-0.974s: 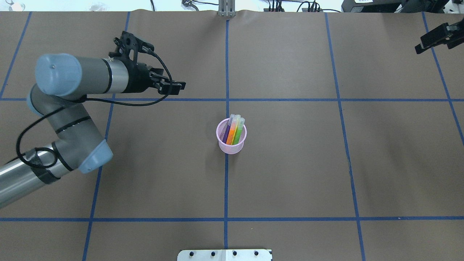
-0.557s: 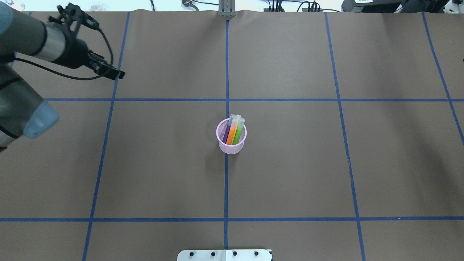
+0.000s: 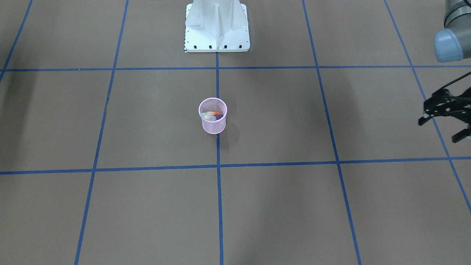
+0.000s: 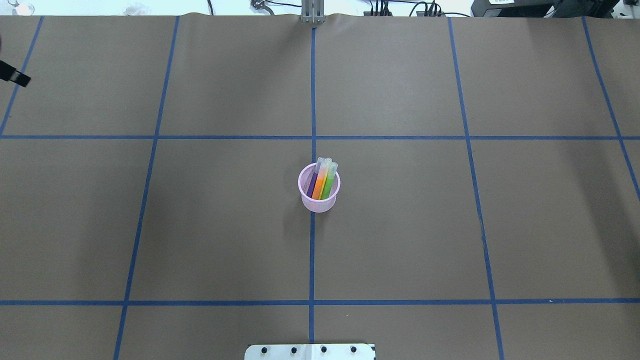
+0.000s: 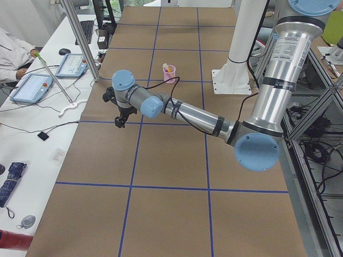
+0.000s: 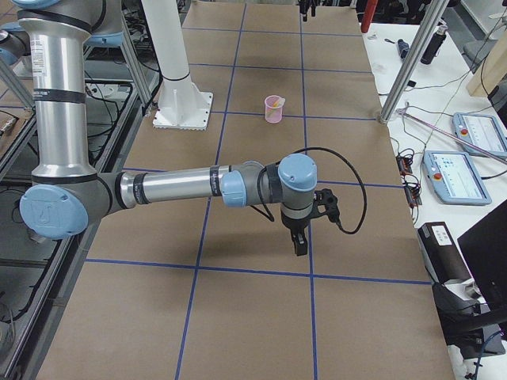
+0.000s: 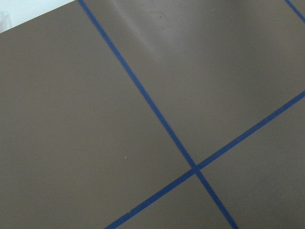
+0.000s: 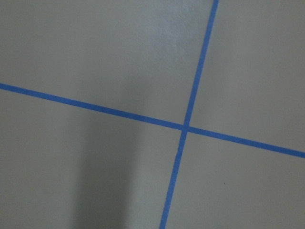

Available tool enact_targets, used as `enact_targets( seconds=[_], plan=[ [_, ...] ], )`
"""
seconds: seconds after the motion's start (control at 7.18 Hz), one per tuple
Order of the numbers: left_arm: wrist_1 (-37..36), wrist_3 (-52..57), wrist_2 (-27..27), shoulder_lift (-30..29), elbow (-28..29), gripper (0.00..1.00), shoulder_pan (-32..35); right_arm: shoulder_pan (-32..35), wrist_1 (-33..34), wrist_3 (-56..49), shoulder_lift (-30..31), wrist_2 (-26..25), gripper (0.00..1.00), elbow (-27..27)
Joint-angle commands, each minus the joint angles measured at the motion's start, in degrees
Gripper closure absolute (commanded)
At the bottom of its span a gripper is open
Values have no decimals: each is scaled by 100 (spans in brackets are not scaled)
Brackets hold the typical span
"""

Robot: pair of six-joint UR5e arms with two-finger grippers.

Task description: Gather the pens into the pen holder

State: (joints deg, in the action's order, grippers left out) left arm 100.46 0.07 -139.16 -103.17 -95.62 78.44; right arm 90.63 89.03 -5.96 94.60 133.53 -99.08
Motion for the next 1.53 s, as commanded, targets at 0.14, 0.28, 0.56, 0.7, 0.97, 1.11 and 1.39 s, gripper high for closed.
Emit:
enact_targets(
  seconds=[0.14, 0.28, 0.56, 0.7, 0.97, 1.11, 1.39],
  plan=[
    [-685, 468, 702, 752, -10, 0, 620, 43, -35, -10, 217, -46, 0, 3],
    [-860, 450, 715, 1024, 78, 0, 681, 43, -43, -10, 217, -46, 0, 11],
    [-661, 450, 758, 1986, -314, 0, 971, 43, 0, -10, 208, -46, 0, 73],
    [-677, 441, 724, 2185, -413, 0, 1015, 43, 18, -1, 217, -46, 0, 143],
    [-694, 450, 610, 2546, -597, 0, 1312, 43, -52, 7, 217, -46, 0, 284],
    [-686, 450, 583, 2730, -781, 0, 1419, 43, -52, 8, 208, -55, 0, 267],
    [-633, 467, 566, 2706, -572, 0, 1446, 43, -35, 60, 138, -46, 0, 275]
  ],
)
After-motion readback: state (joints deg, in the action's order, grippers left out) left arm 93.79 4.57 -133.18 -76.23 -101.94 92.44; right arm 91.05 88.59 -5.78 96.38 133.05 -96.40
